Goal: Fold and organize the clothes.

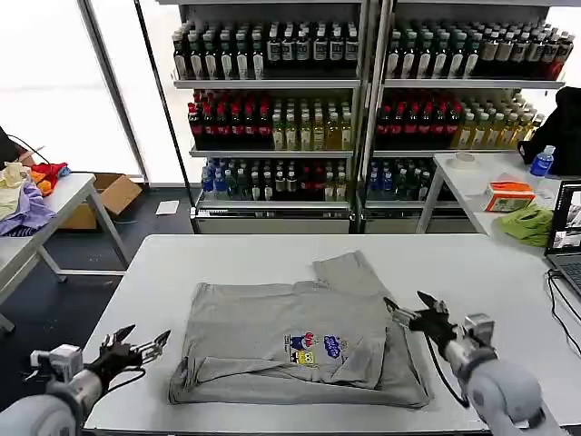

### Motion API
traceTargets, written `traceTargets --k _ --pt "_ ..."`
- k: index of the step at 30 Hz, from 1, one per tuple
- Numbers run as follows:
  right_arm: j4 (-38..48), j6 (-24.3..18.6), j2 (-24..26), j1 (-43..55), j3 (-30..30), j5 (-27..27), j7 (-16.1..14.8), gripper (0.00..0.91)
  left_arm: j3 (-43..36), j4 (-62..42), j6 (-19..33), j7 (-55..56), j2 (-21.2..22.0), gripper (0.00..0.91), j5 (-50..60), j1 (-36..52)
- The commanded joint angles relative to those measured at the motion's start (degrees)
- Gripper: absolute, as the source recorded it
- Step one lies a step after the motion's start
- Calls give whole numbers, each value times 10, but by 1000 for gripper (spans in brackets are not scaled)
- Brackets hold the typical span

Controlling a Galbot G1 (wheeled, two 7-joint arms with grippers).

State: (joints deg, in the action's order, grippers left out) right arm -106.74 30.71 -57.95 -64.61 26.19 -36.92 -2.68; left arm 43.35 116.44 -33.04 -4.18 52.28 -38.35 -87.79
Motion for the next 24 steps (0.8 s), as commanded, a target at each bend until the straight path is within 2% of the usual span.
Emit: traceTargets --k 1,3,11,22,23,24 --pt "269 -5 -28 279 -157 14 -53 907 -192 -209 1 -45 -18 907 -10 296" --pt "299 -12 -40 300 -174 30 -67 907 -215 -239 2 -46 -7 907 -10 326" --pt "397 -25 -92 340 -185 53 -76 907 -270 -319 9 -46 24 907 16 395" --pt "440 -24 -116 357 -196 55 -78 907 -288 -364 18 -44 52 907 47 415" --pt "442 -25 -118 358 -198 55 -77 665 -288 -368 19 -44 54 907 48 417" --pt "443 -24 -121 358 -198 55 -75 181 -287 -368 19 -45 55 907 48 417"
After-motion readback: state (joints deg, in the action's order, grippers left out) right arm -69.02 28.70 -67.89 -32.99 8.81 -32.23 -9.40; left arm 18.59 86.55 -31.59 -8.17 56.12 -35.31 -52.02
